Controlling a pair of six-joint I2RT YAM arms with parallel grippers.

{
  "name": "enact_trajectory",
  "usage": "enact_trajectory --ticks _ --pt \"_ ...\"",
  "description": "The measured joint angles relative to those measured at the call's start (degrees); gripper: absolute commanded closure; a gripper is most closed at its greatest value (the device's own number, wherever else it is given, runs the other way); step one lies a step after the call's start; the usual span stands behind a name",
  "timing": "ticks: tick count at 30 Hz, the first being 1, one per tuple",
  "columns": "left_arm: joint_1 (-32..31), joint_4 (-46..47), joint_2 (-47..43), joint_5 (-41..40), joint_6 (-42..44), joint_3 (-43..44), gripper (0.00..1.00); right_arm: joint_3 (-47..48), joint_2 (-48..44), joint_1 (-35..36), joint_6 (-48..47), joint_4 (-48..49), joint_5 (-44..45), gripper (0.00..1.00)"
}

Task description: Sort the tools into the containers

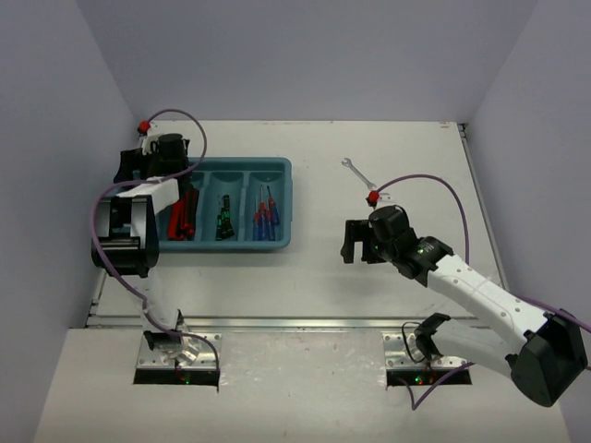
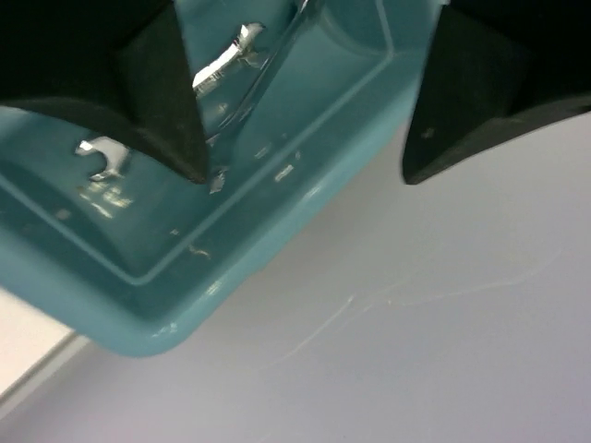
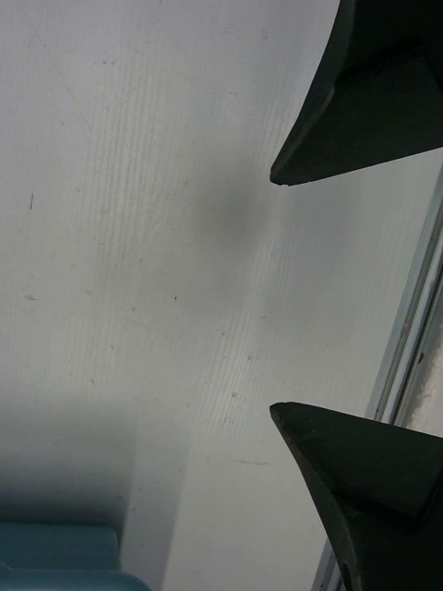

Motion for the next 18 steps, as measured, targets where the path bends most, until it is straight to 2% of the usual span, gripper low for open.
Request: enact_trajectory --ticks 5,11,15,18 --pt "-3.3 -4.6 -6.5 1.6 -5.1 0.8 0.0 -0.1 0.0 0.0 -0.2 0.1 1.5 0.01" --pt "-4.6 -19.7 -22.5 10.5 -18.0 4.3 0.0 -0.3 1.1 0.0 -0.9 0.2 3.4 0.01" --pt "-4.6 -29.6 -36.9 26.6 -27.2 6.4 0.0 -0.3 4.0 0.0 -1.9 0.7 5.6 0.01" --pt "-4.6 -32.9 -50.5 42.0 -30.4 0.4 0.0 -0.3 8.0 0.0 -2.7 1.4 7.9 0.01"
